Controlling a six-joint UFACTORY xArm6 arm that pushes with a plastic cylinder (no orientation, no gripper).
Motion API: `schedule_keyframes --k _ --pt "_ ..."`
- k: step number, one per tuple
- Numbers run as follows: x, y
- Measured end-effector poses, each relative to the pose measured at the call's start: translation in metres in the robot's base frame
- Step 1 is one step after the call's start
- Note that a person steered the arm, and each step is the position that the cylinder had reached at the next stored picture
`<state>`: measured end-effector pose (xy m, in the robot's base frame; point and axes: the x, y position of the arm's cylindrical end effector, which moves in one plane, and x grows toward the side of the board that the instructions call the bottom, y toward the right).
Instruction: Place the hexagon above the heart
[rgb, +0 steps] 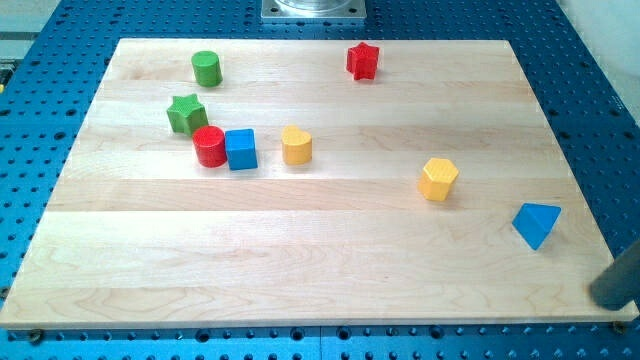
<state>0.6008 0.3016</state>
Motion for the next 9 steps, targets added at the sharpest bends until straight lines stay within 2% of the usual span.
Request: schedule_keyframes --k 1,3,4,5,6,7,8,9 --pt "-0.032 -0.003" --pt "-0.057 -0.085" --pt "-0.086 -0.138" --pt "-0.109 -0.159" --pt "-0.127 -0.155" --pt "-0.167 -0.158" --pt "-0.182 -0.167" --pt "-0.193 -0.238"
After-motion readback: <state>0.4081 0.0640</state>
